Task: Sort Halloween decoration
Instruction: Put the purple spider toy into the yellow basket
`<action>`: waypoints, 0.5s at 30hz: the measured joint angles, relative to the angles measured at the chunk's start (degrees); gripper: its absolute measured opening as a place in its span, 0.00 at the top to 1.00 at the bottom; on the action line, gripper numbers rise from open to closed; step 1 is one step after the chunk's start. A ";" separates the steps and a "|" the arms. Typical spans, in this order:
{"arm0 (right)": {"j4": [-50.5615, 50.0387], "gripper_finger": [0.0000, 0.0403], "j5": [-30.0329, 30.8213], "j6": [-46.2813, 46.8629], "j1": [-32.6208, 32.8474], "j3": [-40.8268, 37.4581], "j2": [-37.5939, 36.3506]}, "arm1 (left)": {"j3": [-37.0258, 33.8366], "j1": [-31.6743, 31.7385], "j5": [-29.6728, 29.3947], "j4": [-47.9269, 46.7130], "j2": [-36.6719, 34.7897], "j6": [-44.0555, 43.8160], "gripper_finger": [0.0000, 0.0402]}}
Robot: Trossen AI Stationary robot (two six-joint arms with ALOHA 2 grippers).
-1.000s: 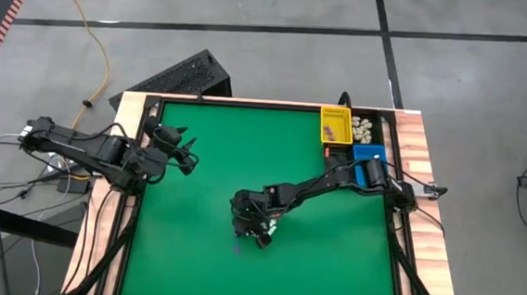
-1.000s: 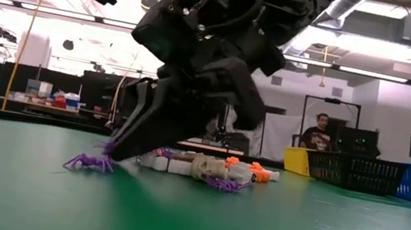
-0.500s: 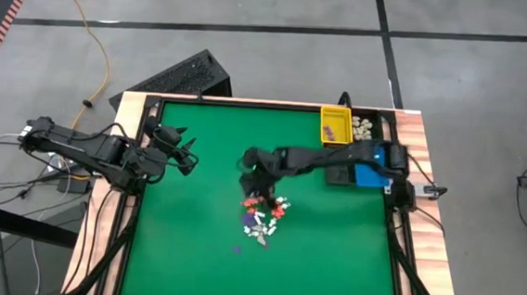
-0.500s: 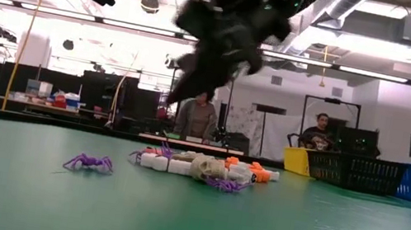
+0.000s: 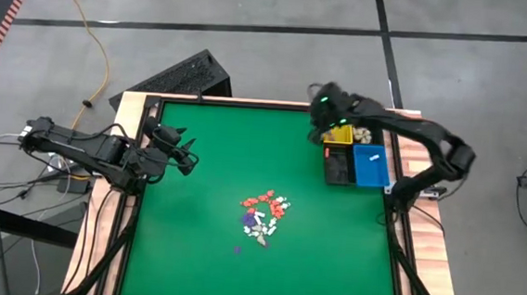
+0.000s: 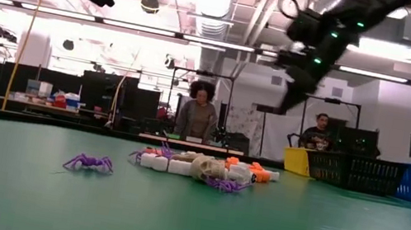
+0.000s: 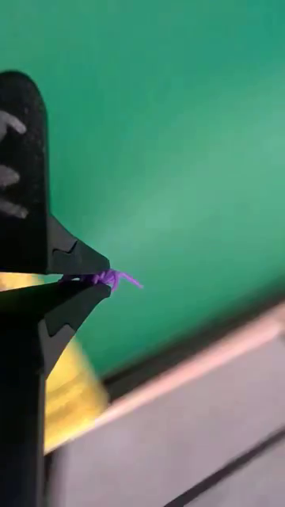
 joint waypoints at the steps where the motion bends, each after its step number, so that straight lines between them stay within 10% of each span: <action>1: 0.42 0.93 0.25 1.33 -1.87 -1.18 -1.25 | 0.00 0.00 0.00 0.00 0.00 0.00 0.56; 15: -1.45 0.73 4.70 11.33 -9.06 -4.78 0.77 | 0.00 0.01 0.22 0.72 0.15 -1.66 0.56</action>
